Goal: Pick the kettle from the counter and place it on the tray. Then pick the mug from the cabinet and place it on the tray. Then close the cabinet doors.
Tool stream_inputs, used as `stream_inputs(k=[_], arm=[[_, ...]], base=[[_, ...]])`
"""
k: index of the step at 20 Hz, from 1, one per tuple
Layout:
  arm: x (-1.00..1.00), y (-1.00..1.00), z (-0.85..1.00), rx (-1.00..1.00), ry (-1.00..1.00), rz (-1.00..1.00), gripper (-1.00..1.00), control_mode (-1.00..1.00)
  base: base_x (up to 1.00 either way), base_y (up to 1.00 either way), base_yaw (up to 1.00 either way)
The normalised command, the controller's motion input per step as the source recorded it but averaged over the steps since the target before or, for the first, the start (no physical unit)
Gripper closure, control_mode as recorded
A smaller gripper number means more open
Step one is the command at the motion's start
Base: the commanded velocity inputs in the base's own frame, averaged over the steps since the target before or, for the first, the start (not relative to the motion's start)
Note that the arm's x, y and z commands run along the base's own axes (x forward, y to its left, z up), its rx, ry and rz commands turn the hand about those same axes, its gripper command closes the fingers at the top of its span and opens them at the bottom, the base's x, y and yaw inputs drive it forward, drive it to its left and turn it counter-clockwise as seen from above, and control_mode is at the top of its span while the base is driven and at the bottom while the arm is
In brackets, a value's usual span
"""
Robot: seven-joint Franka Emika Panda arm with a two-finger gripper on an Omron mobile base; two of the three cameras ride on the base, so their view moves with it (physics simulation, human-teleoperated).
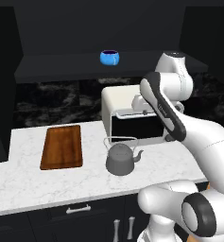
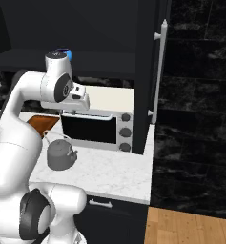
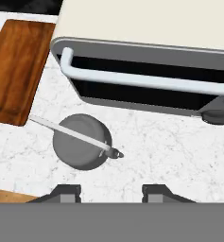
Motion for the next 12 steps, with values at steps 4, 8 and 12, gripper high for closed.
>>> stream_inputs(k=[4,8,12], arm=[[-0.17,0.20,-0.12,0.00,0.00,0.00,-1.00,-1.00],[-0.02,0.88,-0.36,0.00,-0.01,-0.12,-1.00,-1.00],[0.00,0.39,-0.23,-0.05,0.06,-0.02,-1.00,-1.00]], base=[[0.00,0.00,0.00],[0.00,0.00,0.00],[0.00,0.00,0.00]])
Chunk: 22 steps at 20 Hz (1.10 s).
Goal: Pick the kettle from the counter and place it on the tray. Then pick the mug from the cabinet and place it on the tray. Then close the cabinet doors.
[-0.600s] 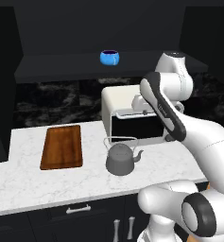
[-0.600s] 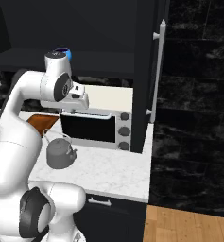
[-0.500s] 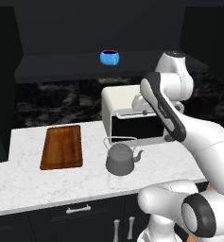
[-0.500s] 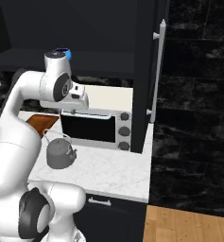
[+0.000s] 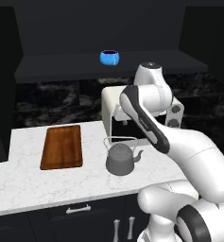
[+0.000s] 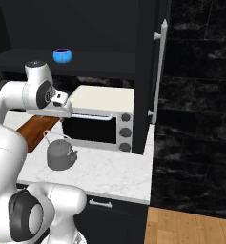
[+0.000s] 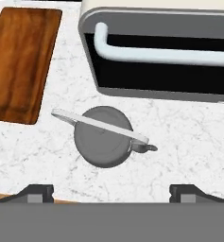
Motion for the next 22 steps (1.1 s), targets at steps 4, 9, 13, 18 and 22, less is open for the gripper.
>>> stream_inputs(k=[4,9,13,18,22], arm=[[0.00,0.06,-0.14,-0.07,0.09,0.03,-1.00,-1.00],[0.00,0.01,-0.37,-0.01,0.03,0.39,-1.00,-1.00],[0.00,0.00,-0.39,0.00,0.00,0.65,-1.00,-1.00],[0.00,0.00,-0.32,-0.08,0.00,0.36,-1.00,-1.00],[0.23,0.00,-0.12,0.00,0.00,0.04,-1.00,-1.00]], base=[[0.00,0.00,0.00],[0.00,0.00,0.00],[0.00,0.00,0.00],[0.00,0.00,0.00],[0.00,0.00,0.00]])
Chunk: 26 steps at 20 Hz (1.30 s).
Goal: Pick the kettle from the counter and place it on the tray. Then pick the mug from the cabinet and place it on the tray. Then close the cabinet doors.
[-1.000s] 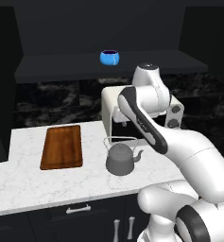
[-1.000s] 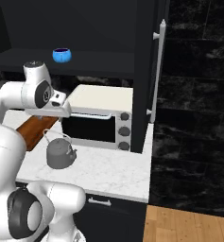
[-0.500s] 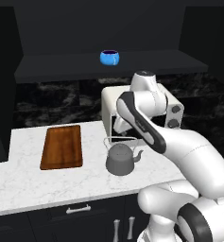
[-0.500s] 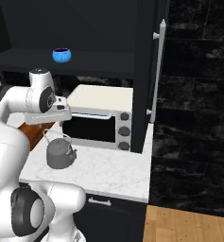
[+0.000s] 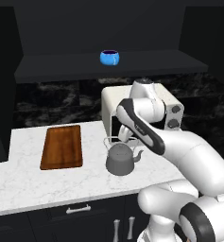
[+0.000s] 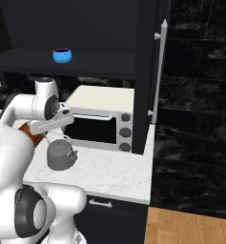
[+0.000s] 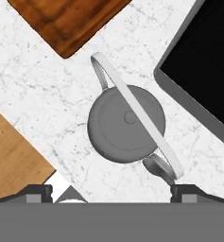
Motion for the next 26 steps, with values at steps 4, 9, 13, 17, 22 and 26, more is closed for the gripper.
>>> stream_inputs(k=[4,9,13,17,22,26], arm=[[0.30,0.00,-0.14,0.00,0.00,0.01,-1.00,-1.00],[0.26,0.00,-0.20,0.00,0.00,0.01,-1.00,-1.00],[0.28,0.00,-0.26,0.00,0.00,0.01,-1.00,-1.00],[0.21,0.00,-0.26,0.00,0.00,0.01,-1.00,-1.00],[0.14,0.00,-0.20,0.00,0.00,0.02,-1.00,-1.00],[0.15,0.00,-0.16,0.00,0.00,0.02,-1.00,-1.00]], base=[[0.00,0.00,0.00],[0.00,0.00,0.00],[0.00,0.00,0.00],[0.00,0.00,0.00],[0.00,0.00,0.00],[0.00,0.00,0.00]])
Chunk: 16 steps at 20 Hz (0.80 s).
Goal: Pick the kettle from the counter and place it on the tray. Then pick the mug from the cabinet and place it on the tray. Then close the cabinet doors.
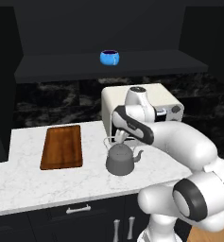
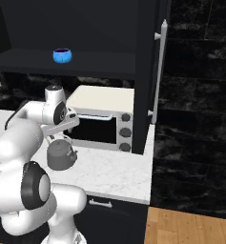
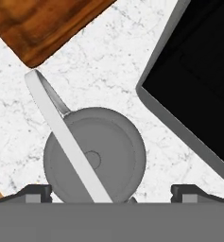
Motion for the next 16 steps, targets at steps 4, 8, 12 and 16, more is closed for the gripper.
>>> stream_inputs(k=[4,8,12,16], arm=[[0.15,0.00,-0.15,0.00,0.00,0.02,-1.00,-1.00],[0.00,0.00,-0.18,0.00,0.00,0.04,-1.00,-1.00],[0.00,0.07,-0.33,0.00,0.00,0.04,-1.00,-1.00],[0.06,0.17,-0.23,0.00,0.00,0.00,1.00,-1.00]], base=[[0.00,0.00,0.00],[0.00,0.00,0.00],[0.00,0.00,0.00],[0.00,0.00,0.00]])
